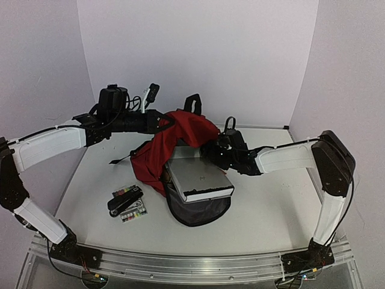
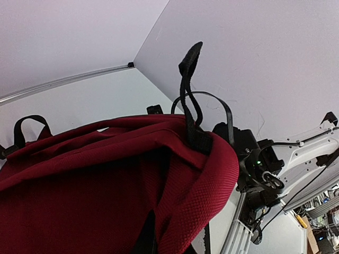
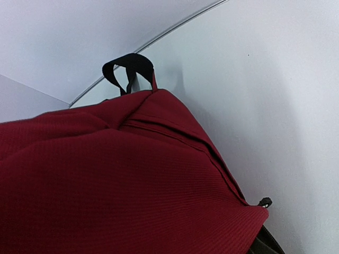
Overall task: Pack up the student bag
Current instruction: Place the book in the student bag.
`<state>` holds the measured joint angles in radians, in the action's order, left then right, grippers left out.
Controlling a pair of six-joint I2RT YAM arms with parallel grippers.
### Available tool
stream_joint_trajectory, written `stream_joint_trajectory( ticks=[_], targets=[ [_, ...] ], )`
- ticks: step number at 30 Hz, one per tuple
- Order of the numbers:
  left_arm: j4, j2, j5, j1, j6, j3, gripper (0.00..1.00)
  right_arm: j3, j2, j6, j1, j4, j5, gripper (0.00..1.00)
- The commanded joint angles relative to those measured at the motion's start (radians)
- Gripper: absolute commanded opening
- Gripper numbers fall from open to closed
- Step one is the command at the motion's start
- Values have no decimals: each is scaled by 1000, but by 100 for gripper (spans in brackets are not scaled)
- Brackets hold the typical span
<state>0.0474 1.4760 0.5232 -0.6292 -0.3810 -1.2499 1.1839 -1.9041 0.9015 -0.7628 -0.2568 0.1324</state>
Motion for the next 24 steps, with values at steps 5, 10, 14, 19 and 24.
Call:
stream_joint_trajectory(
  ticks=[5,10,14,19,24],
  targets=[
    [-205,-58,-90,5,-105,111,0,-44,183,-103,-4,115,14,78],
    [-229,-47,-130,5,-133,142,0,-123,299,-130,-4,176,-20,88],
    [-242,-38,-142,5,-145,148,0,-163,376,-123,-4,288,15,90],
    [-248,-37,-143,5,-144,144,0,-249,530,-57,-4,392,48,91],
    [-250,-52,-118,5,-128,128,0,-370,681,77,-4,452,-76,89]
  ],
)
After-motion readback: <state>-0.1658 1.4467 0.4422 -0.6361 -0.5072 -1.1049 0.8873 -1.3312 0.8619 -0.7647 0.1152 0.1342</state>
